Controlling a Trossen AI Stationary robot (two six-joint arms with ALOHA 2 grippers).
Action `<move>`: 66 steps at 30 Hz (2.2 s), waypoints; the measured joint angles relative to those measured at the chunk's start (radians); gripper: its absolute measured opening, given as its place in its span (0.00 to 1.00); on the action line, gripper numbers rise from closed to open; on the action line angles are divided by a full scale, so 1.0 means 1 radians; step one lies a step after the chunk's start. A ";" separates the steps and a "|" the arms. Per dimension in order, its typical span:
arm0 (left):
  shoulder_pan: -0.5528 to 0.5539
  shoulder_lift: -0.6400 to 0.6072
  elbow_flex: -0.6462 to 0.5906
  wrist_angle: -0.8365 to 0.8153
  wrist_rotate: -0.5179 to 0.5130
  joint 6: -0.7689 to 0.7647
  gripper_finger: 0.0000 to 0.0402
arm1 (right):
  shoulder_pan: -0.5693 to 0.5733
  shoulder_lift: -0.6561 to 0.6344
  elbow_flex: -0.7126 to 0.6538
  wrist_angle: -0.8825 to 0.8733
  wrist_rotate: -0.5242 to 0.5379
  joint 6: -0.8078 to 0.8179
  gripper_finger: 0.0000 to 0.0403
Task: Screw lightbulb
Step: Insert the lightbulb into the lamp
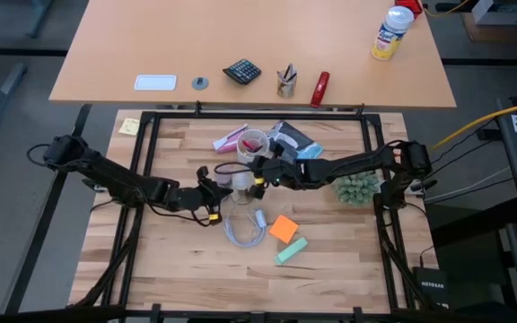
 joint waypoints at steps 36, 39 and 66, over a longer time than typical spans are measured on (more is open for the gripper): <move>0.044 0.067 0.001 0.026 -0.025 0.064 0.00 | 0.042 0.066 0.002 0.053 -0.146 0.099 0.02; 0.044 0.066 0.001 0.021 -0.028 0.051 0.00 | 0.047 0.066 0.002 0.043 -0.145 0.127 0.02; 0.028 0.068 0.000 -0.061 -0.203 -0.024 0.00 | 0.081 0.073 -0.003 0.026 -0.321 0.157 0.02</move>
